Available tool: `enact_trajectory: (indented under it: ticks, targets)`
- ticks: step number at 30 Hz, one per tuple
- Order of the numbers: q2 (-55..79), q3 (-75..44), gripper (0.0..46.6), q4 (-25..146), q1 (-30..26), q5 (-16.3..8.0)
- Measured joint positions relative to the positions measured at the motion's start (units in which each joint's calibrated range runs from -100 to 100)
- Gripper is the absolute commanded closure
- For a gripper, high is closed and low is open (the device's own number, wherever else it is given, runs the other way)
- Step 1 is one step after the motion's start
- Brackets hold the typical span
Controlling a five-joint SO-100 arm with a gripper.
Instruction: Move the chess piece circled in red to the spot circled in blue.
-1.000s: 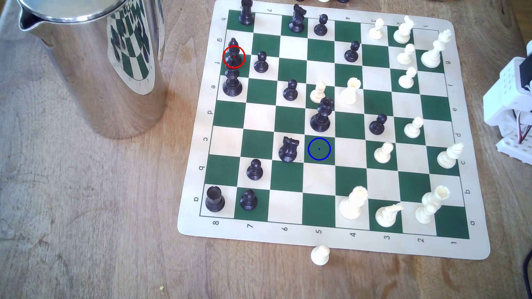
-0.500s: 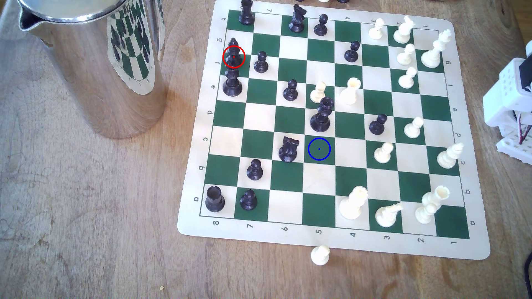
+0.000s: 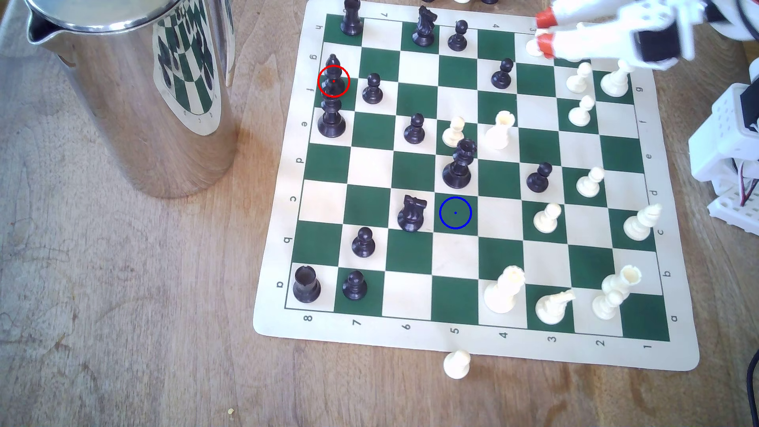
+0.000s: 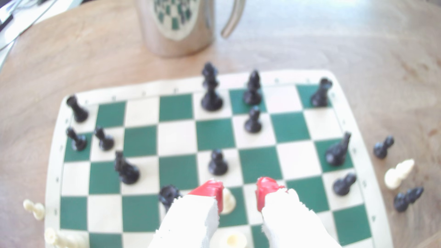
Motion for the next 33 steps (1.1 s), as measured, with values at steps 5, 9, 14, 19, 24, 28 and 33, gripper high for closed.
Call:
enact_trajectory:
  ticks: [5,9,14,19,24,28,33]
  targets:
    - [13.7,-9.3,31.1,2.2,0.4,-1.4]
    - [26.5,-22.4,30.1,6.9,0.5,-2.6]
    - [41.5,-38.9,28.4,10.4,1.1,-4.2]
    - [54.0,-50.5,28.1,11.3,2.7,-5.6]
    - [64.5,-60.6,27.1,11.3,3.2,-6.4]
    - [71.6,-68.9,27.0,11.3,3.5,-6.6]
    - [77.8,-76.3,26.9,10.0,3.3,-6.6]
